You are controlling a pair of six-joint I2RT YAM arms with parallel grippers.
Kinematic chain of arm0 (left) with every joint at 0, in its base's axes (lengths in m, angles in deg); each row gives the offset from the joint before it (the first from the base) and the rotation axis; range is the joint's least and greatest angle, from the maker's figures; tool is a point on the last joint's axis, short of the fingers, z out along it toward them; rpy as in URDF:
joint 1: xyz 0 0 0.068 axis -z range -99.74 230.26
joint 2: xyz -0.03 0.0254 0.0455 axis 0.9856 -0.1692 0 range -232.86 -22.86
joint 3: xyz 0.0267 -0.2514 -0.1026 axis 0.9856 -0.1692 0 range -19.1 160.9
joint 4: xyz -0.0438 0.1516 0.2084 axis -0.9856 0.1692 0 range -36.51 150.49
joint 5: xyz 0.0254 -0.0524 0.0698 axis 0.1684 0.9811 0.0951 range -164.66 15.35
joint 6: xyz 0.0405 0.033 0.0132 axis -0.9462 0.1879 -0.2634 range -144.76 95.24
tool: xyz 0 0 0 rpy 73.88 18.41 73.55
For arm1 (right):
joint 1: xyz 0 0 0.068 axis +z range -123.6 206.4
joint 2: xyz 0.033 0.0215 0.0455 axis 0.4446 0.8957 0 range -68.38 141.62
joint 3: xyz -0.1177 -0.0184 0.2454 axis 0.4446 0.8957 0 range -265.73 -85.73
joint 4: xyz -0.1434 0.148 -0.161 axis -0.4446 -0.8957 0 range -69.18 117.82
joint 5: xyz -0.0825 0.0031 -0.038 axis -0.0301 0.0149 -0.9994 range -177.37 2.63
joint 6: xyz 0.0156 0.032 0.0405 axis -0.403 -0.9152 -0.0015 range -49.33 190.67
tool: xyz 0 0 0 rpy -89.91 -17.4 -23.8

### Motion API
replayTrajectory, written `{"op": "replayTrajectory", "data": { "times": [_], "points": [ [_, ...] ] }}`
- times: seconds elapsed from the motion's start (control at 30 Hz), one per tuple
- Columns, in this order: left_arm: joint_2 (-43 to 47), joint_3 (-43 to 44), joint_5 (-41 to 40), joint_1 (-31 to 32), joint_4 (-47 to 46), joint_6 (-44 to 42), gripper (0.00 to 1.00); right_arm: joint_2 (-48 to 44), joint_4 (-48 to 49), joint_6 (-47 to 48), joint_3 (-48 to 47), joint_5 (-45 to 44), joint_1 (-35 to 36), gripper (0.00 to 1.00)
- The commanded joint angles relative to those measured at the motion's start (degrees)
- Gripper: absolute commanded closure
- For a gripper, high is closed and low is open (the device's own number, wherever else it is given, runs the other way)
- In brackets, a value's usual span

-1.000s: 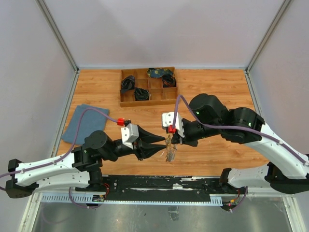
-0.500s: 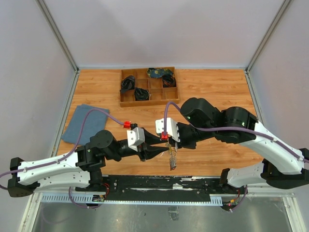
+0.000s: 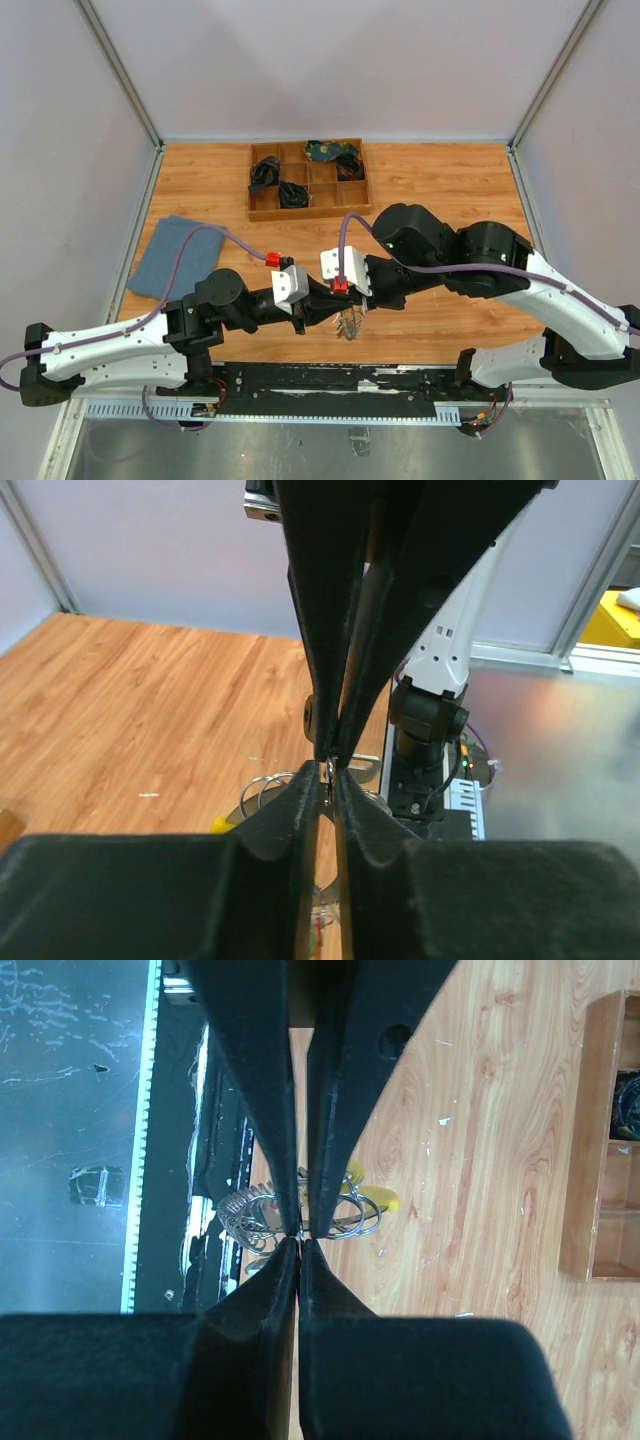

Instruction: Put the keys on the keyring

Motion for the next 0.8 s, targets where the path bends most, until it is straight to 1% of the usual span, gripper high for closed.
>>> {"op": "replayTrajectory", "data": {
  "times": [0.0, 0.13, 0.23, 0.27, 0.37, 0.4, 0.43, 0.6, 0.77],
  "points": [
    [0.2, 0.67, -0.3, 0.14, -1.22, -0.79, 0.87, 0.1, 1.1, 0.74, -2.07, 0.6, 1.83, 1.0],
    [0.18, 0.84, -0.64, 0.18, -0.8, -0.91, 0.98, 0.03, 1.81, 0.76, -1.83, 1.15, 1.98, 1.0],
    [0.44, 0.79, -1.34, 0.16, -0.82, -0.79, 0.99, -0.4, 2.82, 0.57, -1.28, 1.15, 1.98, 0.99],
    [0.65, 0.64, -1.74, 0.14, -0.97, -0.6, 0.99, -0.78, 3.53, 0.5, -0.96, 0.9, 2.02, 0.97],
    [1.41, -0.48, -3.3, 0.18, -2.52, 0.6, 0.99, -2.5, 5.93, -0.09, 0.59, -0.45, 2.03, 0.82],
    [1.65, -1.01, -3.37, 0.16, -2.99, 0.76, 1.0, -3.17, 6.56, -0.25, 1.15, -0.77, 2.01, 0.76],
    [1.91, -1.38, -3.4, 0.18, -3.31, 0.93, 0.99, -3.95, 7.32, -0.45, 1.68, -1.44, 2.01, 0.73],
    [3.32, -2.94, -2.87, 0.14, -3.78, 1.11, 1.0, -8.47, 10.64, -2.35, 4.9, -6.95, 2.0, 0.65],
    [5.65, -4.9, -1.77, 0.14, -4.83, 1.17, 0.99, -13.3, 15.07, -3.99, 11.42, -7.91, 2.02, 0.66]
  ]
}}
